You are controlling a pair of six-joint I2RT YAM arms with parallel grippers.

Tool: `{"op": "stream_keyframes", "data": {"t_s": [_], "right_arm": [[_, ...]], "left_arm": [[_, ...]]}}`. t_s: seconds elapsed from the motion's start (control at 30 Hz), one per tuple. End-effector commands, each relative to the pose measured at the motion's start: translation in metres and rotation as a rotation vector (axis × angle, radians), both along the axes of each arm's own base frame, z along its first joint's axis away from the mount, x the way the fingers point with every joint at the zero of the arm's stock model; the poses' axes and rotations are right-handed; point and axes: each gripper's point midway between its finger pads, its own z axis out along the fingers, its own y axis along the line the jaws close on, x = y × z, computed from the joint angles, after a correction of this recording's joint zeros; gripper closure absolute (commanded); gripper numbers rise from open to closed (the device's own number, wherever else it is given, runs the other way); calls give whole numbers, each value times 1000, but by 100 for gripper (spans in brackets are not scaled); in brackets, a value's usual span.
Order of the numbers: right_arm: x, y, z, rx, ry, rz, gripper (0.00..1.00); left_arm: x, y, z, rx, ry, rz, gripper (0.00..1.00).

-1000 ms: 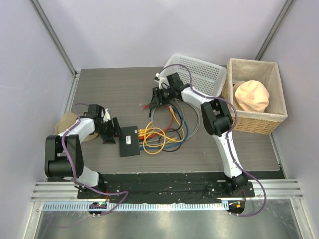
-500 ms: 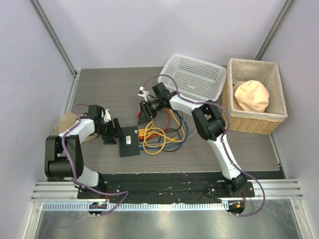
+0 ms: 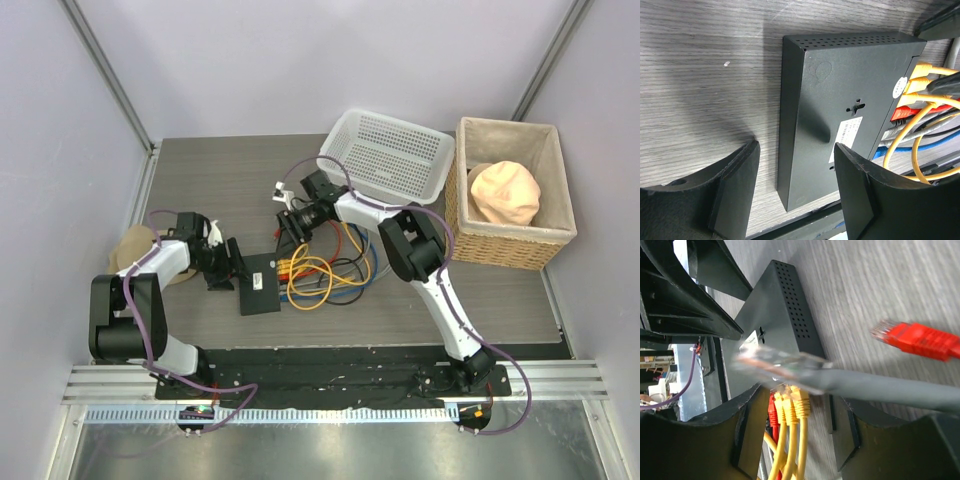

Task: Pull the plug from the switch port

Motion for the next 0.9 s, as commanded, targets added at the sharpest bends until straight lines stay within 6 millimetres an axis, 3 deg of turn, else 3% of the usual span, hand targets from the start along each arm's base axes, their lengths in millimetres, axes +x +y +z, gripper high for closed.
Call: {"op": "stream_keyframes", "data": {"t_s": [0.0, 0.2, 0.4, 0.87], "right_arm": [[-9, -3, -29, -56, 21, 21, 44], [-13, -4, -36, -83, -2, 43, 44], [-27, -22, -49, -150, 13, 107, 45], [-31, -16, -63, -189, 0, 129, 48]], "left_arm": [[4, 0, 4, -3, -37, -6, 35], [4, 0, 3, -3, -35, -3, 35], [3, 0, 4, 0, -39, -3, 34], [4, 0, 2, -1, -33, -3, 34]]}}
